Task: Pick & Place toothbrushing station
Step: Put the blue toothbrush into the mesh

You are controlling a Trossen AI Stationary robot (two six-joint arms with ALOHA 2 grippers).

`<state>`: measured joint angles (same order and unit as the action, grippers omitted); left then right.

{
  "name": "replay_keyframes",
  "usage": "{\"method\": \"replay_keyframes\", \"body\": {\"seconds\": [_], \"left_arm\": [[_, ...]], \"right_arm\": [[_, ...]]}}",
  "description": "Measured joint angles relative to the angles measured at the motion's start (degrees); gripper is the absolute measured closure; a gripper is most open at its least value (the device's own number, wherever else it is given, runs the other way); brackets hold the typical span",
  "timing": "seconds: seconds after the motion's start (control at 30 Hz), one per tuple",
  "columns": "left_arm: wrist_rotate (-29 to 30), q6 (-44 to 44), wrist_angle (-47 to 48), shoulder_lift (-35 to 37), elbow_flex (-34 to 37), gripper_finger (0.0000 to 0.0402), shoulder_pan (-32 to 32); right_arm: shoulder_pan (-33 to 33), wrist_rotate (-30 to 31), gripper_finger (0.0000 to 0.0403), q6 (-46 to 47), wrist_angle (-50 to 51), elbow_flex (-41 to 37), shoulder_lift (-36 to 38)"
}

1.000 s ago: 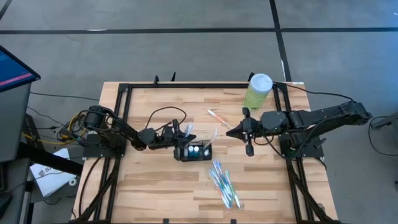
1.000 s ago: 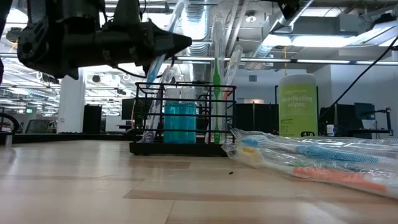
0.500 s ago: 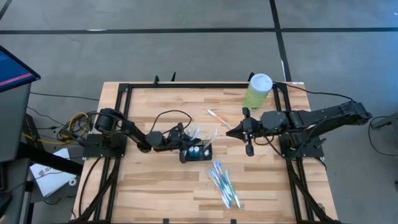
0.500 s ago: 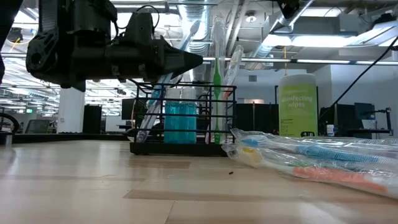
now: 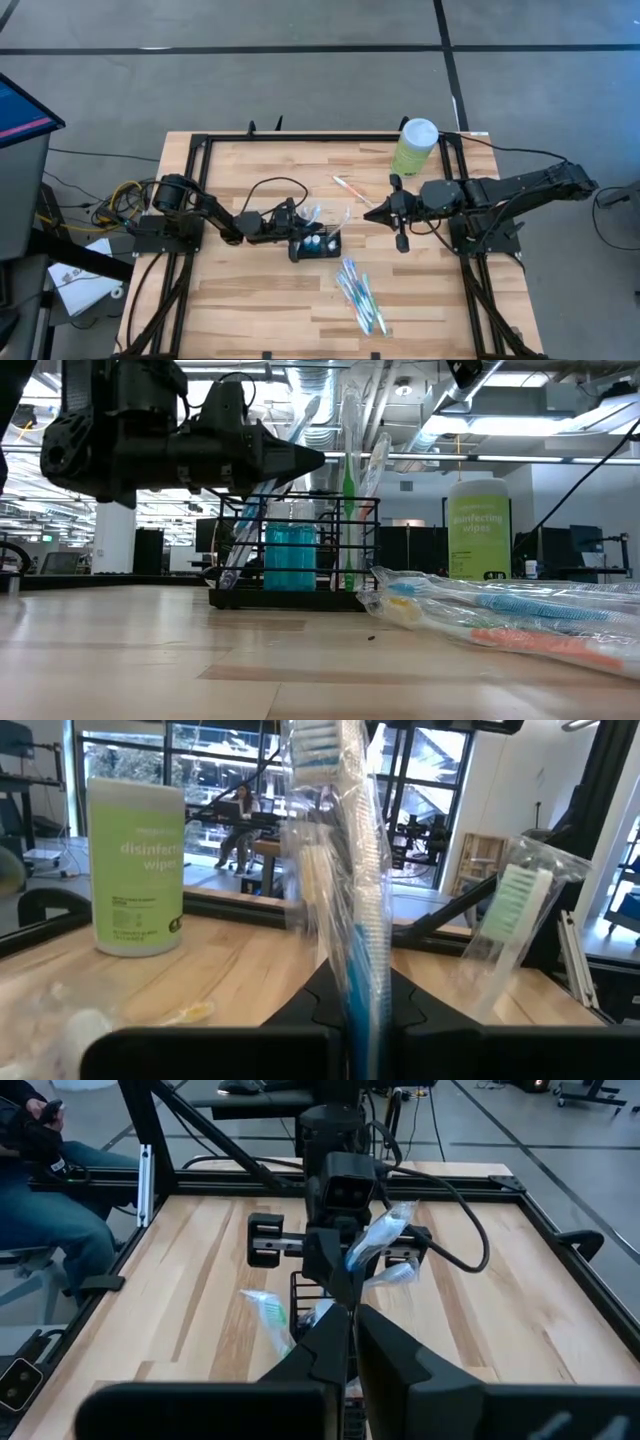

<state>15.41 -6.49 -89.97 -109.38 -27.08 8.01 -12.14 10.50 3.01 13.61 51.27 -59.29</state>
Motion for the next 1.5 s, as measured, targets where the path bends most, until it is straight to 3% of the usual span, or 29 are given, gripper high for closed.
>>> {"method": "replay_keyframes", "body": {"seconds": [0.2,0.4,0.6,0.97,1.5], "left_arm": [[-0.2,-1.6,0.0,0.3,0.8,0.0383,0.4],[0.2,-1.4,0.2,1.4,0.9,0.0339,0.8],[0.6,-1.0,0.0,6.2,2.9,0.0307,1.4],[2.7,1.6,1.4,16.4,9.4,0.0311,2.7],[9.9,-6.2,5.7,17.0,14.3,0.0312,2.6]], "right_arm": [[0.0,0.0,0.0385,0.0,0.0,0.0,0.0],[0.0,0.0,0.0388,0.0,0.0,0.0,0.0],[0.0,0.0,0.0385,0.0,-0.1,0.0,0.0],[0.0,0.0,0.0385,0.0,-0.9,0.0,0.0],[0.0,0.0,0.0386,0.0,-0.8,0.0,0.0]]}}
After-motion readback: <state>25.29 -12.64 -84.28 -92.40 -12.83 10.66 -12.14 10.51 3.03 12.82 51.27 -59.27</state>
